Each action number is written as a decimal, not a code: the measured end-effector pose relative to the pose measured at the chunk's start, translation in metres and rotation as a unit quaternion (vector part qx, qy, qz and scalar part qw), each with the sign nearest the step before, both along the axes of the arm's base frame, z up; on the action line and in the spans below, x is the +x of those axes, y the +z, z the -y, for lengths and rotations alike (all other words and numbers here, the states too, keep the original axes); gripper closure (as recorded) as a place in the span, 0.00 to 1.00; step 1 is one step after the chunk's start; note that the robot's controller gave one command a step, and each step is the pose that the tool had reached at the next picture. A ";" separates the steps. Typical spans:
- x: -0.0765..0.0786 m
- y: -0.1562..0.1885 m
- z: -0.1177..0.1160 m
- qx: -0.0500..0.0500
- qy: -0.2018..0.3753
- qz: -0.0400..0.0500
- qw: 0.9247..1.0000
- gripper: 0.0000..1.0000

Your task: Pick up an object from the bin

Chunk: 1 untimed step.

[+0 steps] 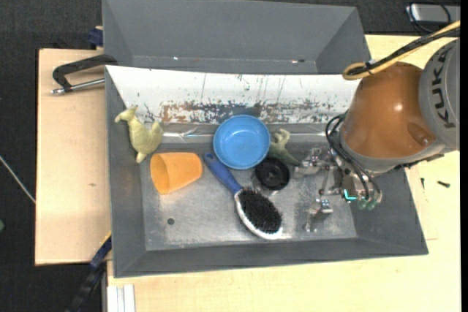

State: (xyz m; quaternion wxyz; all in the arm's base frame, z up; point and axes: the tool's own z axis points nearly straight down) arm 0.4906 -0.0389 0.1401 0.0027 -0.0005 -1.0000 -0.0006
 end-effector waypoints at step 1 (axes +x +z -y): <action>0.032 -0.051 -0.041 0.000 -0.002 0.016 1.000 0.00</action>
Offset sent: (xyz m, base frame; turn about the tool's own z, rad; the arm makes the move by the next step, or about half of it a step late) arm 0.0289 0.0468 -0.0701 0.0038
